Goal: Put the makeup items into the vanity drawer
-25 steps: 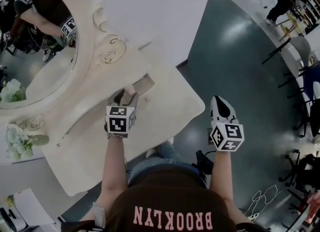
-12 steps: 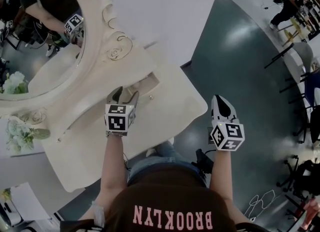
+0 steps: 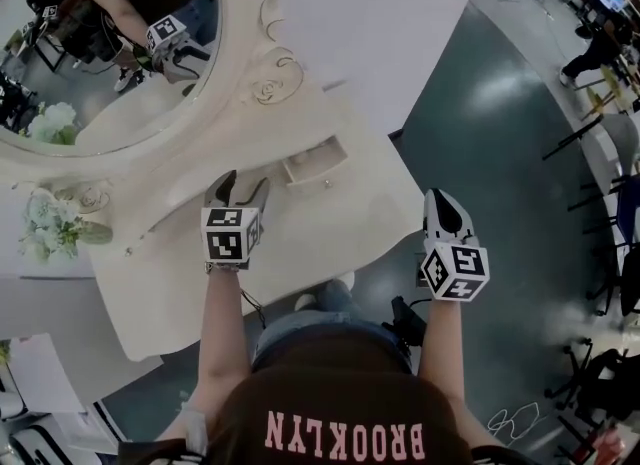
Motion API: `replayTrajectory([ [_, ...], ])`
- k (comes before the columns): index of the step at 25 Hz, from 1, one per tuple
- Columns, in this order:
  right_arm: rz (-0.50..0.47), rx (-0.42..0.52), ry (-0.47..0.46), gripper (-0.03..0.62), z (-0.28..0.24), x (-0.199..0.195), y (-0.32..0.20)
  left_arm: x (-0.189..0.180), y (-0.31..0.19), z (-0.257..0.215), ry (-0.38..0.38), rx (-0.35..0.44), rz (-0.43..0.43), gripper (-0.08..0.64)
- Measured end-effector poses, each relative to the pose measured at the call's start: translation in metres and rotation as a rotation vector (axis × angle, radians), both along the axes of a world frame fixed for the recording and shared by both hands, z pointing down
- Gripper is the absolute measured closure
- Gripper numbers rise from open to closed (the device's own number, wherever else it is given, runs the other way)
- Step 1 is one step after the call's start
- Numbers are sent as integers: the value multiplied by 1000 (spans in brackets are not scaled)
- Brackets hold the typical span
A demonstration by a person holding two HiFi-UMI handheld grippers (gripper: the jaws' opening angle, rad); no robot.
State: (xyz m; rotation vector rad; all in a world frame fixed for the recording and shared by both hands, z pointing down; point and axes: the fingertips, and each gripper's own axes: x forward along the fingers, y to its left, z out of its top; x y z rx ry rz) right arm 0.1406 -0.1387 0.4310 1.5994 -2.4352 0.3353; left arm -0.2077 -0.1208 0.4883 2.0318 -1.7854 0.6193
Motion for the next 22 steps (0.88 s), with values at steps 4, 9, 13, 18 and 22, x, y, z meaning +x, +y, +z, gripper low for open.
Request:
replayTrajectory([
  [4, -20, -9, -13, 595, 1, -15, 7, -22, 20, 1, 1, -4, -43, 308],
  [9, -47, -24, -6, 594, 5, -34, 19, -38, 41, 8, 18, -27, -67, 308],
  [13, -49, -51, 11, 594, 14, -39, 31, -34, 52, 24, 23, -61, -41, 308],
  [18, -22, -104, 41, 595, 35, -32, 52, -24, 67, 56, 41, -133, -10, 308],
  [22, -17, -159, 71, 595, 54, -32, 66, -21, 77, 82, 56, -195, -1, 308],
])
